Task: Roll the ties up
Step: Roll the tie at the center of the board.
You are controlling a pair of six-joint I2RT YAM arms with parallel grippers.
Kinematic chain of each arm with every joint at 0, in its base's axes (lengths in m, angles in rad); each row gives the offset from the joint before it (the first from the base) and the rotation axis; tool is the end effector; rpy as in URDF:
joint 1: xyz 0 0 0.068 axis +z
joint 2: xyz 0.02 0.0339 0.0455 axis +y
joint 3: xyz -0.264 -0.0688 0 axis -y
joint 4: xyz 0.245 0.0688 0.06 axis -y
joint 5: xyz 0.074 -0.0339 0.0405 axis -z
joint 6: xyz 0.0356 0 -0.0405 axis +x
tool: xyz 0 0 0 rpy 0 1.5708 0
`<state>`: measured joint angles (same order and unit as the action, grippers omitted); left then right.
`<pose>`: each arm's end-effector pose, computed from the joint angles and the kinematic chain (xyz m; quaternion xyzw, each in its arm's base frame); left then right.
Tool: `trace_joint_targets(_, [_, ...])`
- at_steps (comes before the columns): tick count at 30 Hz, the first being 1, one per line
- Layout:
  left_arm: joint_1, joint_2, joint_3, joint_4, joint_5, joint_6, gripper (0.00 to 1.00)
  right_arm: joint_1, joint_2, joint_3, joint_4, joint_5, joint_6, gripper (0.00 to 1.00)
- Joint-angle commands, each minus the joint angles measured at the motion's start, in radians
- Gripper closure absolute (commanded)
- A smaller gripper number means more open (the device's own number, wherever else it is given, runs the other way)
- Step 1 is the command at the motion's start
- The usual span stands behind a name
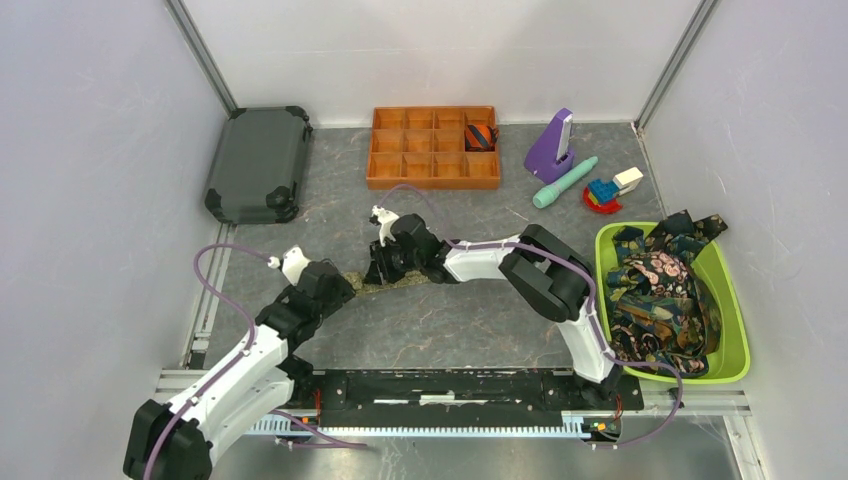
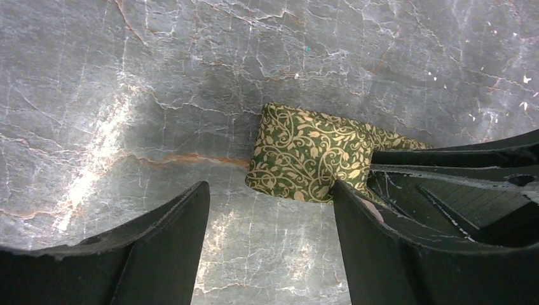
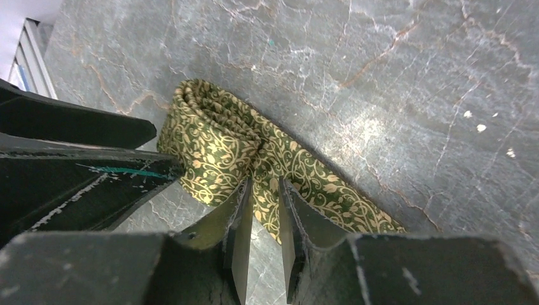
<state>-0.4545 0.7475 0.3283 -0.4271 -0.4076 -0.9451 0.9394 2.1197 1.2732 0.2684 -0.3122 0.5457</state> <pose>0.1367 -0.0511 0.1682 -0.2920 0.8709 -0.0787 0.3874 0.2600 0.3740 0.1360 -0.2425 0.8374 0.4188 0.2541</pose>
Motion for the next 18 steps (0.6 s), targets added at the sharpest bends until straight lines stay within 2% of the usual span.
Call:
trace_joint_targets(1, [0.012, 0.019, -0.010, 0.074, -0.038, 0.003, 0.23, 0.010, 0.033, 0.031, 0.039, -0.008, -0.006, 0.73])
trace_joint_targets(9, [0.023, 0.026, 0.013, 0.070, -0.065, 0.020, 0.23, 0.011, 0.098, 0.029, 0.056, -0.020, -0.022, 0.73])
trace_joint_targets(18, [0.027, 0.025, 0.029, 0.056, -0.047, 0.068, 0.26, -0.008, 0.072, -0.037, 0.051, 0.009, -0.046, 0.73])
